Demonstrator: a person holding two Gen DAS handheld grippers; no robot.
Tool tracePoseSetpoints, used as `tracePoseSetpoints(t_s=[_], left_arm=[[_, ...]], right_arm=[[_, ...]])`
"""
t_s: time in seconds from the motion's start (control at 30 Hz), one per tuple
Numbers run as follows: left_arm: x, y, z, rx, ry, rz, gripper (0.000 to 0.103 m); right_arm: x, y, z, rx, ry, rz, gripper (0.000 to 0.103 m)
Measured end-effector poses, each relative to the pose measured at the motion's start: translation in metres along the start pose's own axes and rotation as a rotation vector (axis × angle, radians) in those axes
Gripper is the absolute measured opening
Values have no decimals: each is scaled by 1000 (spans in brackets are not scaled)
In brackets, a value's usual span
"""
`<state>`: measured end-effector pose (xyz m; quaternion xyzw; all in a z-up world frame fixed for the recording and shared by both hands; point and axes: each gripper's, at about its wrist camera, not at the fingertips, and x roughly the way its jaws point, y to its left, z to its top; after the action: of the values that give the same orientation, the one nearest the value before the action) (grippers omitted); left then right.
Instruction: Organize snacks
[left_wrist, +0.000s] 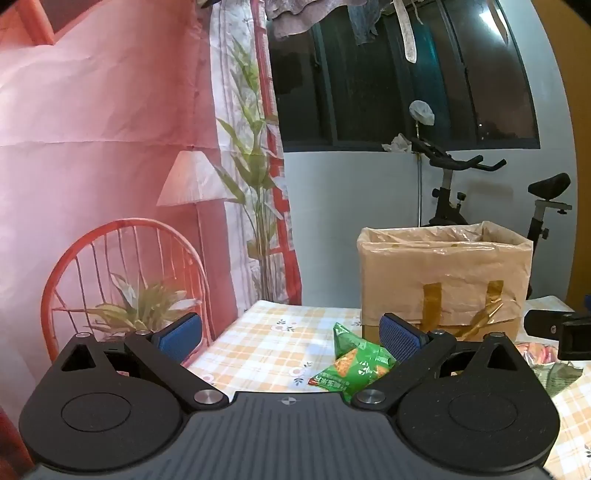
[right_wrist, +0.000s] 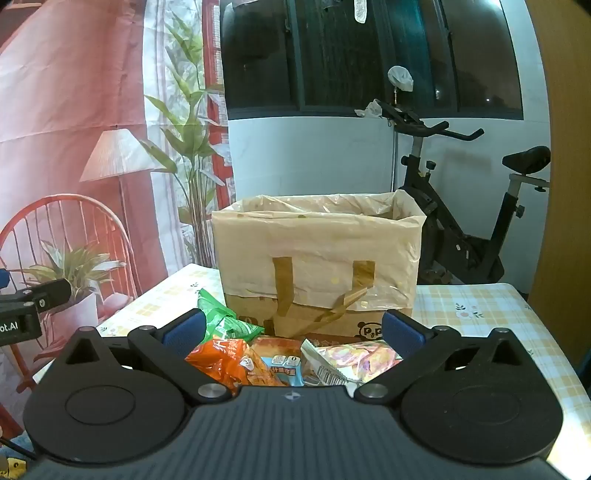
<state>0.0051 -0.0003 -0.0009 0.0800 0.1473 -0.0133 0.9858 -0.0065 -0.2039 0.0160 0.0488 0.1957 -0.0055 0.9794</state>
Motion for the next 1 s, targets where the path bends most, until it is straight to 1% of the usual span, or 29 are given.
tracePoseSetpoints(t_s=[0.07, 0.1, 0.2, 1.0], left_arm=[[-3, 6, 2, -26, -19, 6, 103], [-5, 4, 0, -23, -33, 15, 103], [-2, 5, -1, -17, -19, 6, 103], [-2, 1, -1, -2, -26, 19, 103]], right_arm=[[0, 0, 0, 3, 6, 0, 103], [0, 0, 0, 2, 3, 0, 103], [0, 0, 0, 0, 2, -2, 103], [0, 0, 2, -1, 1, -1, 103]])
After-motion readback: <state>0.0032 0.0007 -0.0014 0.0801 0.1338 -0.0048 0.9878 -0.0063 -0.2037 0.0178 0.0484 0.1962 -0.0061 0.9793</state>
